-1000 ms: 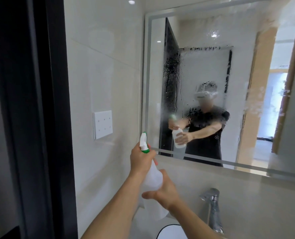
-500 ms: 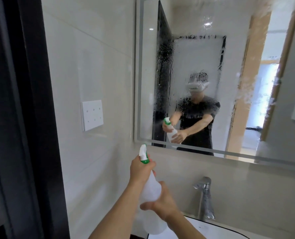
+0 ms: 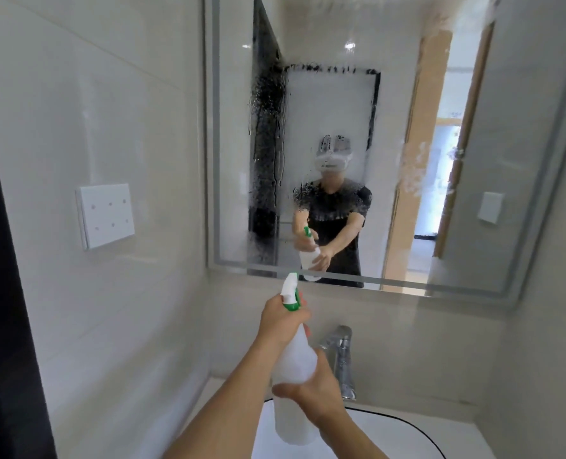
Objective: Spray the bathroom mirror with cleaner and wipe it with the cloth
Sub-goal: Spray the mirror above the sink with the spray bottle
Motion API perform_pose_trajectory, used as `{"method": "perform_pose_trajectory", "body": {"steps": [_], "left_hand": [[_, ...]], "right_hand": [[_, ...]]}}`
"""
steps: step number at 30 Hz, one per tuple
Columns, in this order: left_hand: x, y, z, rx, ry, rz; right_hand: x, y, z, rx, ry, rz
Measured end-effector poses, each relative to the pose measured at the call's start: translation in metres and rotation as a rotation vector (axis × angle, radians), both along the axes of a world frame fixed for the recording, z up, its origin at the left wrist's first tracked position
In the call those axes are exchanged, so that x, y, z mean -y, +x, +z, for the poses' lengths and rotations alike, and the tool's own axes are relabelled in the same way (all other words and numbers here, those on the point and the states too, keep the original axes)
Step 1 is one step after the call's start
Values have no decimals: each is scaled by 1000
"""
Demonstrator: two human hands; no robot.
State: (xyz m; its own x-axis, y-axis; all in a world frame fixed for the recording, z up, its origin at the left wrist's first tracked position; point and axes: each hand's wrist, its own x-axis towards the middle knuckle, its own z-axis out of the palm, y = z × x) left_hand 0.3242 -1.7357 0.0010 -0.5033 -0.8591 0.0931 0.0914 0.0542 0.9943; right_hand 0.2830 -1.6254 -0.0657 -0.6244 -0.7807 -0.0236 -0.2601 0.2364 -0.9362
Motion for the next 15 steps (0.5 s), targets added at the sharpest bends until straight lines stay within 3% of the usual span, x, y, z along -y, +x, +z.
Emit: {"method": "perform_pose_trajectory", "body": {"steps": [9,15], "left_hand": [[-27,-44,22,30,-79,-23],[-20,-33,61,-119,-90,-15]], "right_hand": [[-24,-32,19,-23,-59,-50],[-16,-36,58,-126,-103,-5]]}}
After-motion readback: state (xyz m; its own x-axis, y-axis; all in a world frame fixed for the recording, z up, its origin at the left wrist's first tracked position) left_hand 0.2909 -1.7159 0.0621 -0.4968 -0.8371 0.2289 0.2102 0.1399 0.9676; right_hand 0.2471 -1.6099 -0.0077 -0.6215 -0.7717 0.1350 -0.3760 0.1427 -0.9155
